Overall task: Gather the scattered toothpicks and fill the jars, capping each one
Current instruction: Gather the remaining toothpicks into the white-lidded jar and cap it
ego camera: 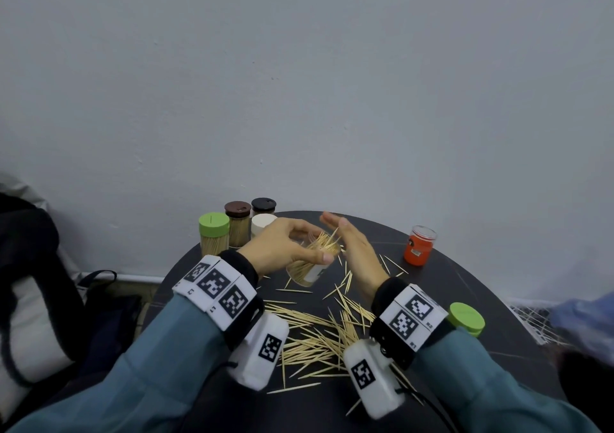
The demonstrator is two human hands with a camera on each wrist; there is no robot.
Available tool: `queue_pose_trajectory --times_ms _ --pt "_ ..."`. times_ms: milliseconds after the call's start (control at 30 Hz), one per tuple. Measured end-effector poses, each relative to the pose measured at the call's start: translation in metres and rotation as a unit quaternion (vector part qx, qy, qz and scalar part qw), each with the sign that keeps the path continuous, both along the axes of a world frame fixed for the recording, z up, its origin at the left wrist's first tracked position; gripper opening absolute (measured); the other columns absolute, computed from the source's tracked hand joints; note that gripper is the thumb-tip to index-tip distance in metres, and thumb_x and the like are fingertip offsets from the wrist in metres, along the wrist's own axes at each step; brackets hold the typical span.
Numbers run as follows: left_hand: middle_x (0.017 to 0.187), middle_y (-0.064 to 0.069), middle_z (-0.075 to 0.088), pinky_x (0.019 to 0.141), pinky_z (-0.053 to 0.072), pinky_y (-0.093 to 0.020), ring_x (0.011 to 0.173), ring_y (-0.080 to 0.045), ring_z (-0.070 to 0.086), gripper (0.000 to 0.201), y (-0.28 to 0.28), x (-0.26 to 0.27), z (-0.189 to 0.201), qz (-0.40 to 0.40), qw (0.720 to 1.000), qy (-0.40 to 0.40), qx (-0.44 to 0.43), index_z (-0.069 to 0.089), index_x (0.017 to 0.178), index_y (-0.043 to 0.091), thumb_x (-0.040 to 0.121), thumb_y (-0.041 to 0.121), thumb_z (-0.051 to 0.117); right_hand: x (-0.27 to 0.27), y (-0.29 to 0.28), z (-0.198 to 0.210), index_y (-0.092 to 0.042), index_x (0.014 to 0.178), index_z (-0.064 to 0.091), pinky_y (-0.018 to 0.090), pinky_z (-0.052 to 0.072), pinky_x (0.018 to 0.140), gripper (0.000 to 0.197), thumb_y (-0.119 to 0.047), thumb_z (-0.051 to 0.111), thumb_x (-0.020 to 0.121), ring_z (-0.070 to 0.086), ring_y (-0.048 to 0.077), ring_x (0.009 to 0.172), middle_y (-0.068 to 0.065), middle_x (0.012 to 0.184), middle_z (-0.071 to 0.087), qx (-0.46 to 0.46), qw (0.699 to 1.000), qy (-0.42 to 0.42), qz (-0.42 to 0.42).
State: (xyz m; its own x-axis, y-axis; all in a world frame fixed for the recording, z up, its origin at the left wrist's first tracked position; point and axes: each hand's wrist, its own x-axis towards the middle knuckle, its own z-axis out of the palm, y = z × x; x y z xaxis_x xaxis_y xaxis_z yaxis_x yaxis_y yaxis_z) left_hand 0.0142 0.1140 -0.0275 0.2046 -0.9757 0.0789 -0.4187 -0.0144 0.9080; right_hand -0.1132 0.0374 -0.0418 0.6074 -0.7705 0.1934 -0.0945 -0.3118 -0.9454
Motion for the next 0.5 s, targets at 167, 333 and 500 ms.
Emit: queue_pose_trajectory --times_ms 167,333,500 --pt "0.094 0.013 0.059 0.089 0.041 -0.028 0.1 -0.008 0.054 0.051 0.002 -0.001 0.001 -0.007 1.0 -0.008 0.004 0.058 0.122 0.016 0.075 0.022 0.076 -0.002 0.008 0.004 -0.021 0.139 0.04 0.024 0.026 0.105 0.05 -0.038 0.012 0.101 0.036 0.012 0.132 -0.001 0.14 0.045 0.051 0.998 0.033 0.029" --pt "0.104 0.003 0.061 0.101 0.043 -0.037 0.109 -0.016 0.056 0.051 0.0 -0.001 0.0 -0.008 1.0 -0.018 0.008 0.058 0.122 0.015 0.074 0.022 0.077 -0.001 0.001 0.003 -0.019 0.143 0.034 0.028 0.023 0.105 0.045 -0.032 0.019 0.102 0.033 0.017 0.136 0.005 0.147 0.037 0.053 0.996 0.069 0.028" --pt "0.105 0.004 0.06 0.094 0.043 -0.03 0.106 -0.012 0.055 0.053 0.0 0.001 -0.002 -0.003 1.0 -0.011 0.006 0.058 0.124 0.014 0.075 0.021 0.076 -0.001 -0.007 -0.003 -0.017 0.142 0.034 0.03 0.023 0.105 0.05 -0.039 0.019 0.1 0.034 0.016 0.134 0.004 0.144 0.04 0.049 0.992 0.102 0.049"
